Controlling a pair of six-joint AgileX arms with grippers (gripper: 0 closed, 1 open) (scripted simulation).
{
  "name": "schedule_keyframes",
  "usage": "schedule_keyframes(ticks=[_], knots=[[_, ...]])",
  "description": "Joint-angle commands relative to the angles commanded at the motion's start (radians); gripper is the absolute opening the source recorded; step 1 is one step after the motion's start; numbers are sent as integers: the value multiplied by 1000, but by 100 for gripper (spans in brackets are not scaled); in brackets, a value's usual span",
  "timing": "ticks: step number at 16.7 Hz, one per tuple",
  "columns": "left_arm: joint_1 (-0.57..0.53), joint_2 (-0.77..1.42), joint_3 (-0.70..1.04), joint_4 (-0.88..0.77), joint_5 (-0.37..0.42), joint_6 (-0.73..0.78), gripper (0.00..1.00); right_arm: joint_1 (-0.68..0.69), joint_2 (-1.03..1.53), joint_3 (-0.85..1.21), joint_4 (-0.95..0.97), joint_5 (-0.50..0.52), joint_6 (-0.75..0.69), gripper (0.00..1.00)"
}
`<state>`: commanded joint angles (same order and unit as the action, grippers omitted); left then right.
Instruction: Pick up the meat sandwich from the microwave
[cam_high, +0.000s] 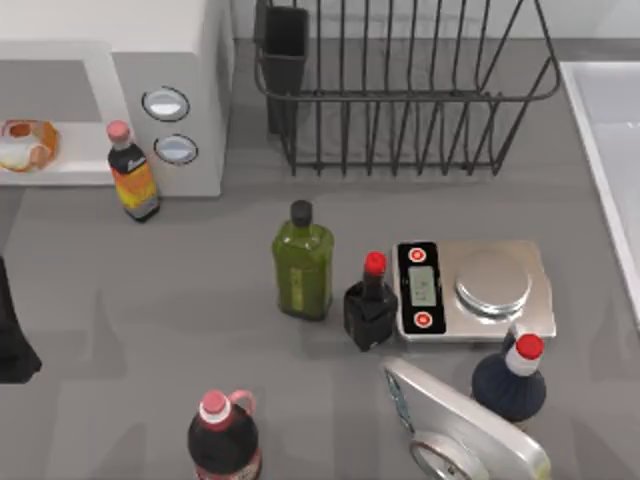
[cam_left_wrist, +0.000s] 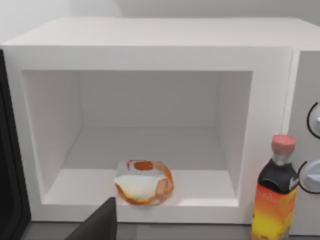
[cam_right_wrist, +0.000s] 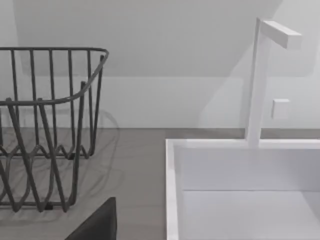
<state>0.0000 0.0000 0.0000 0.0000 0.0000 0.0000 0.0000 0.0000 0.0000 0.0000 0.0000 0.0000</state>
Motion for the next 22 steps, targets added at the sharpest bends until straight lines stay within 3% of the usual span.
schedule_keyframes(ticks=[16, 22], knots=[[0, 0, 0, 0, 0, 0, 100, 0, 0, 0, 0, 0, 0, 100], [15, 204, 66, 95, 17, 9, 100, 0, 0, 0, 0, 0, 0, 100]])
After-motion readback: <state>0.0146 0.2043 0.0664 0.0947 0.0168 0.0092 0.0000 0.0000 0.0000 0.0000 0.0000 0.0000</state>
